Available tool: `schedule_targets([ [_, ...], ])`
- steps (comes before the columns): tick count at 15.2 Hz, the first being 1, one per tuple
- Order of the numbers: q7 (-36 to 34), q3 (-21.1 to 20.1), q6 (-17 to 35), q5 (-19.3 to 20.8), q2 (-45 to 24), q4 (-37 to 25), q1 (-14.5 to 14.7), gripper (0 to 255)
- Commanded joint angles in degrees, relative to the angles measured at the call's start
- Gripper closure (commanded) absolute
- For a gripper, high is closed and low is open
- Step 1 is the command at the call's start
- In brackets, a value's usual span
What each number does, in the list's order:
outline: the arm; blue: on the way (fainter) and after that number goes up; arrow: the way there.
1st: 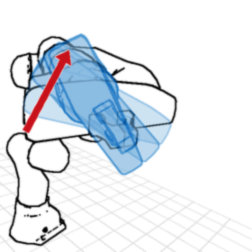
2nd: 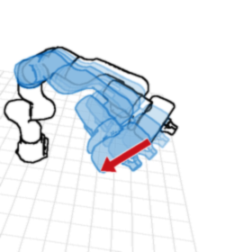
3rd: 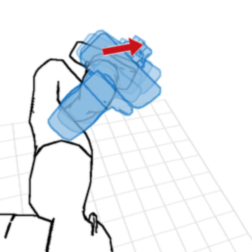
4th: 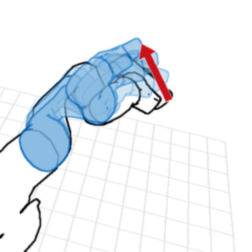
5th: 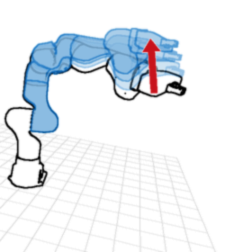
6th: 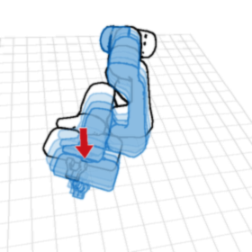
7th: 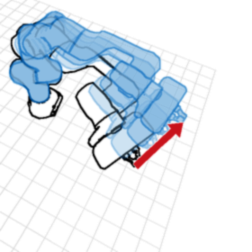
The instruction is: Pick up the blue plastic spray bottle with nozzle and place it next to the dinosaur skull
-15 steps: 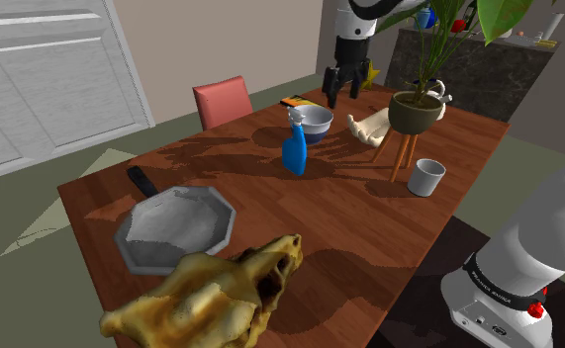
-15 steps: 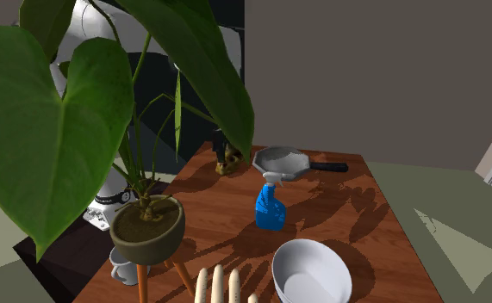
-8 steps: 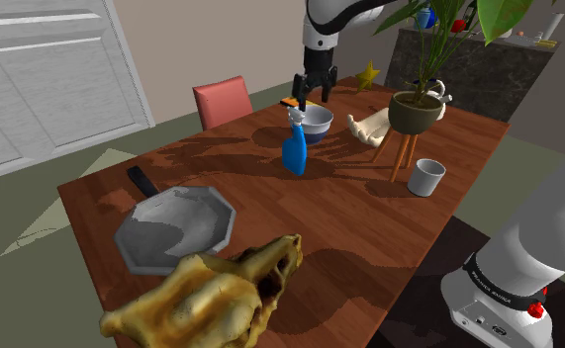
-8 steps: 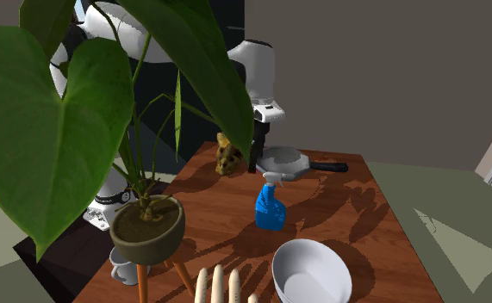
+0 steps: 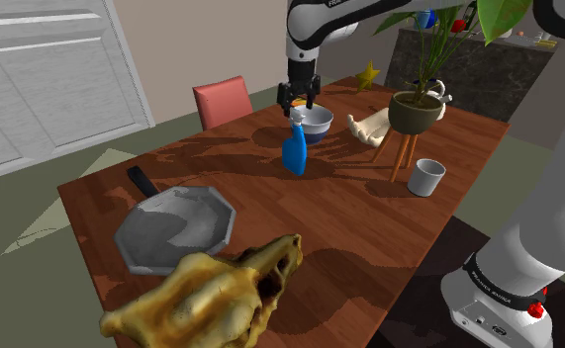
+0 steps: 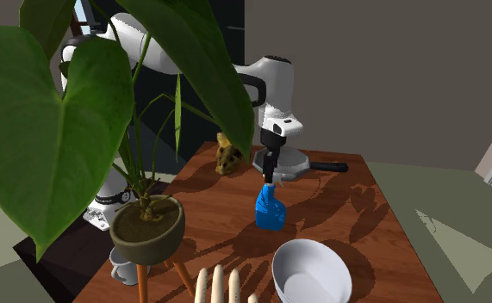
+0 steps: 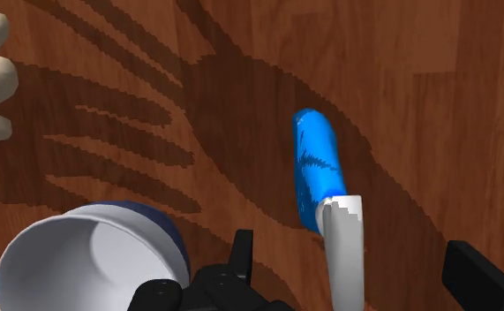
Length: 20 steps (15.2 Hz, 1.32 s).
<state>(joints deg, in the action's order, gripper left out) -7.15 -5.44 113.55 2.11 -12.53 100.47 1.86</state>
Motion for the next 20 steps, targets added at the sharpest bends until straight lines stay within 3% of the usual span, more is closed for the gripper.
schedule_targets([
  [1, -0.2, 0.0, 1.5, 0.1, -0.6, 0.9, 0.1, 0],
  [11, -0.2, 0.0, 3.3, 0.2, -1.2, 2.1, 0.1, 0],
  [12, -0.2, 0.0, 3.3, 0.2, -1.2, 2.1, 0.1, 255],
  [20, -0.2, 0.0, 3.3, 0.2, -1.2, 2.1, 0.1, 255],
])
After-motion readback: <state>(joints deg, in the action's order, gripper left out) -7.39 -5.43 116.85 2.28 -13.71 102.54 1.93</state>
